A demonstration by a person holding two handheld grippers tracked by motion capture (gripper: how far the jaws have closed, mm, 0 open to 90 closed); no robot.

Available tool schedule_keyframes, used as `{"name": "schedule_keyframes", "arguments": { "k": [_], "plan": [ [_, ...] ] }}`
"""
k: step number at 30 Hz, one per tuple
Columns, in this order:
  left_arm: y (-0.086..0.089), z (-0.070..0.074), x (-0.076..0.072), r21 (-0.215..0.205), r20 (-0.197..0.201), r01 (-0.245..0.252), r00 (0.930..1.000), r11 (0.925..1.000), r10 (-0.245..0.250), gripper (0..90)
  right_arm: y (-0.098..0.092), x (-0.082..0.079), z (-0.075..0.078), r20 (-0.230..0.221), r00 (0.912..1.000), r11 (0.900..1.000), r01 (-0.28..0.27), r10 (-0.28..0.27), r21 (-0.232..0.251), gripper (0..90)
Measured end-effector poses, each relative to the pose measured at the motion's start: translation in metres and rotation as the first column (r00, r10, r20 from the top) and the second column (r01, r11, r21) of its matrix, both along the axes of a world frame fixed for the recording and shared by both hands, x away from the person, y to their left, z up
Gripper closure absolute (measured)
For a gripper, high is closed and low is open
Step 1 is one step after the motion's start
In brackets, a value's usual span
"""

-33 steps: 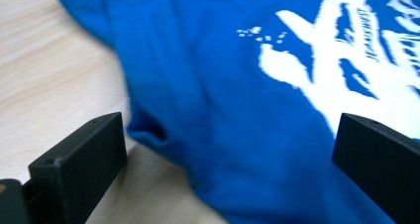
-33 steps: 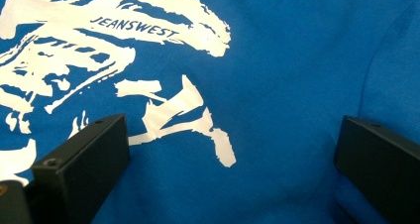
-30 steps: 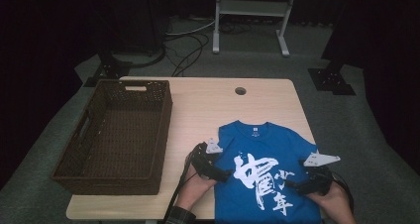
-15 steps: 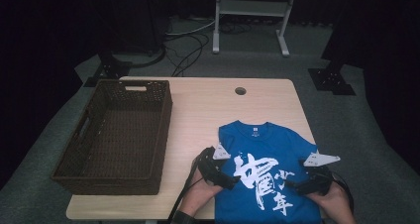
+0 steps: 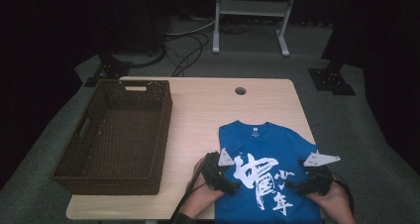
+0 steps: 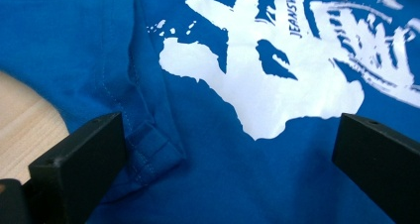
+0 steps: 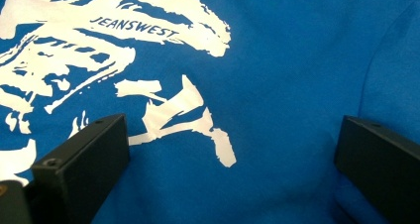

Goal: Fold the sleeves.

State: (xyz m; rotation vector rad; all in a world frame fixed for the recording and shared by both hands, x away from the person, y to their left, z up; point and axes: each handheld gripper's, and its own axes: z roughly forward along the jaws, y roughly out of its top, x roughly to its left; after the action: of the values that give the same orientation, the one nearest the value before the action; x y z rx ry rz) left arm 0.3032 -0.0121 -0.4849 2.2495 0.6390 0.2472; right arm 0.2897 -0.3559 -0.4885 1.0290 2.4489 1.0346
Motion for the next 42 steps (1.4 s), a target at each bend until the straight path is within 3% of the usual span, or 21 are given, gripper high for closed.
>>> {"name": "schedule_keyframes", "arguments": {
  "k": [4,19,27,42],
  "plan": [
    [-0.003,-0.001,-0.003,0.038,0.029,0.004,0.9996,0.9993,-0.005,0.1,0.000,0.000,0.000,0.000,1.0000,1.000,0.000,0.000,0.000,0.0],
    [-0.002,-0.001,-0.002,0.039,0.026,0.013,0.9996,0.9991,-0.014,0.1,0.001,0.000,0.000,-0.001,0.9999,1.000,0.011,-0.011,0.006,0.4],
    [-0.002,-0.001,-0.002,0.039,0.026,0.013,0.9996,0.9991,-0.014,0.1,-0.001,0.004,0.008,-0.016,0.9993,0.998,0.033,-0.033,0.046,4.1],
    [-0.002,-0.001,-0.002,0.040,0.026,0.013,0.9996,0.9991,-0.014,0.2,-0.011,0.012,0.018,0.011,0.9982,0.996,0.058,-0.059,0.073,5.3]
  ]
}}
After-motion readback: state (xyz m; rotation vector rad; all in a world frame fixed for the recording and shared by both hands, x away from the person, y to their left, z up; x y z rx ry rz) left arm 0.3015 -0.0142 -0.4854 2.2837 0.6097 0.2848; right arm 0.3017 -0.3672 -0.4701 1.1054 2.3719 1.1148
